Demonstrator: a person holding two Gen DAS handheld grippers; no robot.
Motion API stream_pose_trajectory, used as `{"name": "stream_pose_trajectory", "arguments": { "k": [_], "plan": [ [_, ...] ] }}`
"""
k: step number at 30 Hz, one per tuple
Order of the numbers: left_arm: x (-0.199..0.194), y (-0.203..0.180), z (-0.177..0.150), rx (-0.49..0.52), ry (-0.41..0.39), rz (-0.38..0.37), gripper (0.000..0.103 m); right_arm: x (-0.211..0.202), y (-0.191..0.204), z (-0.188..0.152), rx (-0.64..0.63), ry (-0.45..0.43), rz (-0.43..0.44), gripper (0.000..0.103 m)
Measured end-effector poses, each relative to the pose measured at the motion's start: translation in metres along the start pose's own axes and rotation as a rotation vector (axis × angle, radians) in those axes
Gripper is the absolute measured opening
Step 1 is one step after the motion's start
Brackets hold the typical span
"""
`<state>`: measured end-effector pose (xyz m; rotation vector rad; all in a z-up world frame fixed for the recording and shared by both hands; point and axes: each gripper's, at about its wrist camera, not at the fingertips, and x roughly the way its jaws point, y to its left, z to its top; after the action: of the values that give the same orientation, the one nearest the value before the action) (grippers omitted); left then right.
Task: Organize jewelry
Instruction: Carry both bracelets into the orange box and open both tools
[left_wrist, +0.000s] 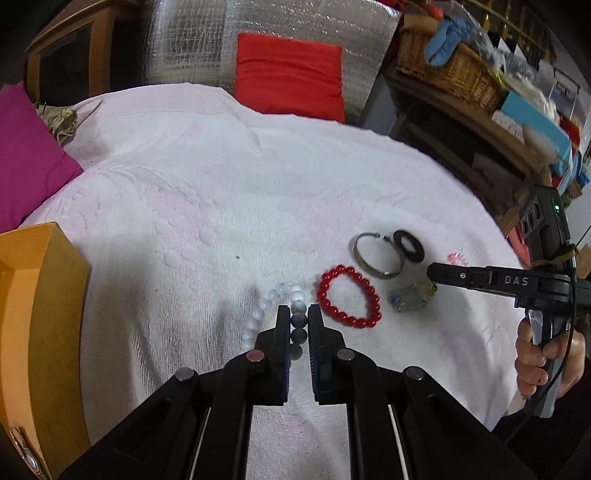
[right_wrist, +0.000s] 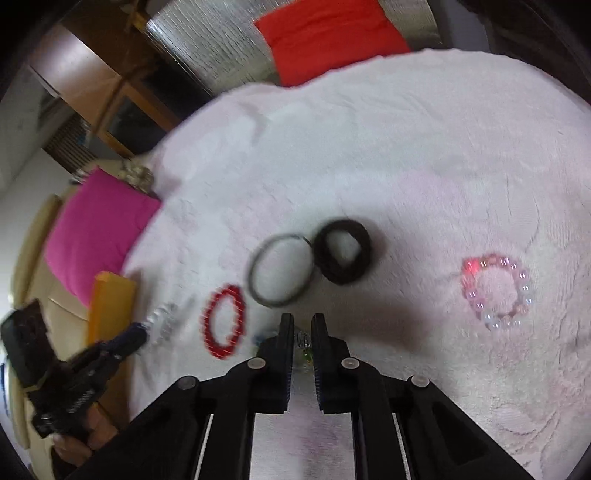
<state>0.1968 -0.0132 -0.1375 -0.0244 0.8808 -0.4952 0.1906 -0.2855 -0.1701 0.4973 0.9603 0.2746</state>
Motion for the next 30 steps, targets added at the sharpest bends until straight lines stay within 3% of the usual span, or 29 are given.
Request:
{"name": "stream_pose_trajectory", "arguments": {
  "k": [6,18,24,30],
  "plan": [
    [-0.023,-0.006,0.001,-0.005,-0.073,-0.019,0.009,-0.022,0.014,0.003,-0.009,-0.086,0.097,0.011],
    [-0.080,-0.005,-0.004,-0.054,-0.198,-0.026,0.009,-0.039,0.049,-0.001,-0.041,-0.141,0.143,0.011],
    [-0.145,0.011,-0.015,-0.113,-0.271,0.019,0.009,-0.034,0.101,-0.003,-0.100,-0.148,0.220,0.011],
    [-0.220,0.060,-0.018,-0.185,-0.317,0.098,0.009,-0.012,0.183,-0.008,-0.177,-0.100,0.311,0.011]
  ]
}}
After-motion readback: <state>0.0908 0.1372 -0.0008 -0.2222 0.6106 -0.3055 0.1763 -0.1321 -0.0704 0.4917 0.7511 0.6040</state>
